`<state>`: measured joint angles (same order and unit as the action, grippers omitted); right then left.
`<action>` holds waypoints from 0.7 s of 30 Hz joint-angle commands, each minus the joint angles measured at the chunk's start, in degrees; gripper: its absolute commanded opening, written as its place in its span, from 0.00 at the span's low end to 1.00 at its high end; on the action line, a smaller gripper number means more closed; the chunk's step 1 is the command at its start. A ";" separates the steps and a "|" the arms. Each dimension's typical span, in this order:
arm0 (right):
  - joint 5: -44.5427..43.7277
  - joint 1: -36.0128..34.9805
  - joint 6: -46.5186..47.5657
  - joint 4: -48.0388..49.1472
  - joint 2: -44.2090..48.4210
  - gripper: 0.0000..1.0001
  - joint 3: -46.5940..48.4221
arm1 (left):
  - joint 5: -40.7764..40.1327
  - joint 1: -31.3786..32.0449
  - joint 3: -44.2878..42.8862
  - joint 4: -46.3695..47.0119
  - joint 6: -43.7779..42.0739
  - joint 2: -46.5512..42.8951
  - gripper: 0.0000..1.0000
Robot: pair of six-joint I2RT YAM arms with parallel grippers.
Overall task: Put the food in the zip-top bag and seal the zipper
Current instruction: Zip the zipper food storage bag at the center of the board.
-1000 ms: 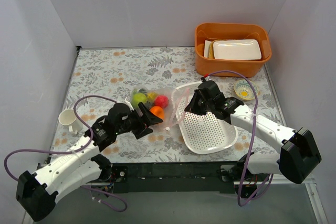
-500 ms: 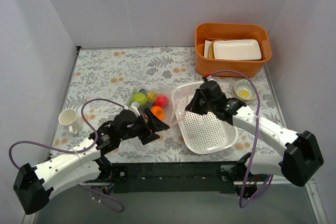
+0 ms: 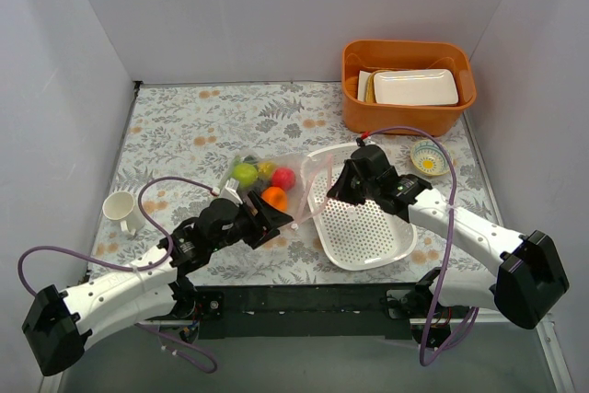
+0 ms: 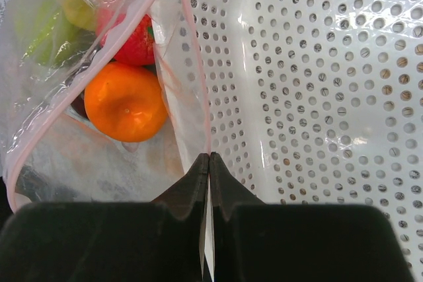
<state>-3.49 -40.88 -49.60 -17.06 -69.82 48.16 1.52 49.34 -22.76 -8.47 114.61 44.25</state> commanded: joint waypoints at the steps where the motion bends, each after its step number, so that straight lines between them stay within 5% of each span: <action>1: -1.00 0.19 -0.32 -0.17 1.36 0.08 -0.61 | -4.06 0.14 0.70 4.95 14.77 0.66 0.65; 21: -0.73 0.19 -0.32 -0.08 1.09 0.08 -0.17 | -3.62 1.46 2.99 3.20 20.74 -1.97 0.54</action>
<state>-3.46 -40.88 -49.60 -17.19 -69.78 47.77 -1.28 49.98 -20.91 -3.20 114.72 43.86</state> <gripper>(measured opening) 0.084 0.537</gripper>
